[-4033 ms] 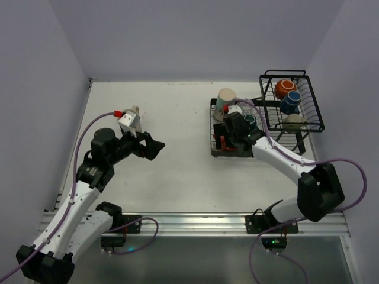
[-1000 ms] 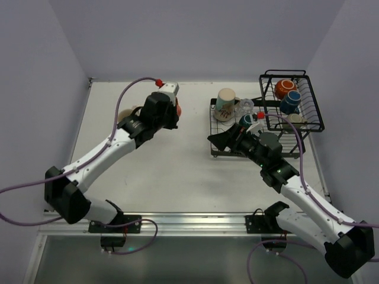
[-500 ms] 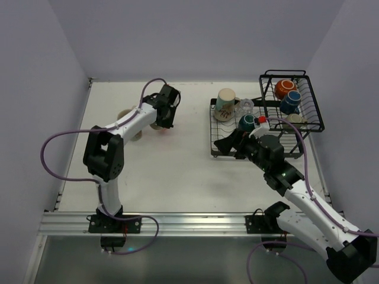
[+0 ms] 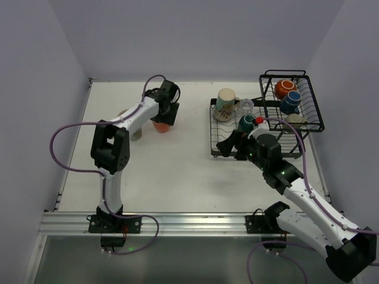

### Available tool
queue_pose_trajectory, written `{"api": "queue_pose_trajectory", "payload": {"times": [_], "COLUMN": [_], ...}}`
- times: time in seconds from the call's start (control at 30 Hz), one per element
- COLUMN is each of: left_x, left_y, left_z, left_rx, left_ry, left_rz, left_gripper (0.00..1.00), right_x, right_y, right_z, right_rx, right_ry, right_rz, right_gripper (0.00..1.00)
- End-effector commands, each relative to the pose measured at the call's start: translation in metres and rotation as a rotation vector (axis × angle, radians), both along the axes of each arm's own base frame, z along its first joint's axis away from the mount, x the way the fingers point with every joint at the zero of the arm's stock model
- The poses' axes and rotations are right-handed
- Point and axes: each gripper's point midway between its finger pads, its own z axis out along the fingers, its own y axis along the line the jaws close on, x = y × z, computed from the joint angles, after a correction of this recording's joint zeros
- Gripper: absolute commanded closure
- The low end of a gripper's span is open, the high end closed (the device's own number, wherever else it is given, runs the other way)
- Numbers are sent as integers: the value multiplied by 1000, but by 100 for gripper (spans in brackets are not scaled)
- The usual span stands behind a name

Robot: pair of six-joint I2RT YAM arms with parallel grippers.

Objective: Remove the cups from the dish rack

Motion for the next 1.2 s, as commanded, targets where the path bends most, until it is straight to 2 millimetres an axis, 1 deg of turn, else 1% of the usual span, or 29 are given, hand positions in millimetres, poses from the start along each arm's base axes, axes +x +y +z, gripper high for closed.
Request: {"api": "queue_pose_trajectory", "payload": {"times": [0.0,0.1,0.17,0.2,0.23,0.3,0.33,0.37,0.43,0.47,0.5,0.53,0.57,0.6,0.63,0.67,0.7,0.77,0.8,0.83,0.87,0.9,0.93,0.97,1.0,1.03,1.07,1.1,1.17], "left_x": [6,10,13,13,13,14,12,9,-4,-14,-33,-39,-62,-81,-97,-120,-138,-162,-175,-188,-194,-203,-206,-207,-211,-212,-213,-214,-217], "left_y": [6,5,3,3,-1,-4,-5,-10,-13,-23,-24,-34,-45,-51,-56,-65,-62,-63,-60,-55,-52,-45,-42,-40,-37,-35,-34,-34,-34], "left_z": [25,45,65,73,90,110,132,143,176,183,213,229,200,222,217,192,201,192,174,183,180,174,171,168,170,159,154,155,152], "left_rx": [12,-5,-32,-44,-81,-114,-150,-190,-275,-345,-416,-494,-552,-624,-657,-689,-708,-723,-719,-733,-730,-727,-725,-719,-724,-712,-717,-726,-721], "left_ry": [-41,-93,-143,-161,-202,-249,-301,-322,-409,-419,-491,-559,-488,-550,-531,-454,-482,-467,-438,-476,-484,-497,-504,-510,-534,-525,-521,-534,-515], "left_rz": [-4,2,0,3,-7,-14,-16,-23,-40,-79,-113,-161,-234,-299,-345,-405,-434,-472,-484,-506,-519,-519,-516,-512,-518,-505,-498,-499,-512], "left_gripper": [40,31,25,24,22,18,18,16,15,14,14,14,13,13,12,11,11,10,10,10,10,10,10,9,9,10,9,9,9], "right_x": [10,17,23,28,30,39,41,46,55,58,65,69,72,81,87,92,102,115,124,131,137,144,153,160,167,172,182,188,199], "right_y": [-3,-4,-9,-10,-12,-12,-11,-11,-12,-11,-10,-8,-5,-5,-6,-6,-4,-6,-6,-5,-5,-3,-1,-4,-5,-6,-9,-10,-16], "right_z": [27,38,35,42,40,38,38,32,42,44,47,47,48,49,49,49,50,50,62,50,50,63,52,53,63,62,51,57,46], "right_rx": [-10,-32,-76,-85,-103,-126,-141,-165,-185,-192,-203,-213,-229,-266,-289,-315,-364,-430,-452,-495,-511,-515,-547,-569,-574,-587,-617,-613,-632], "right_ry": [-67,-79,-73,-86,-74,-67,-66,-48,-70,-74,-82,-87,-92,-91,-89,-88,-89,-95,-118,-85,-83,-97,-72,-68,-72,-61,-31,-29,4], "right_rz": [-26,-40,-68,-81,-91,-106,-105,-109,-140,-146,-158,-161,-158,-177,-190,-193,-187,-201,-202,-196,-198,-205,-207,-233,-253,-267,-291,-312,-351], "right_gripper": [1,1,1,1,1,1,1,1,1,1,1,1,1,1,1,1,1,1,1,1,1,1,1,1,1,1,1,1,1]}}
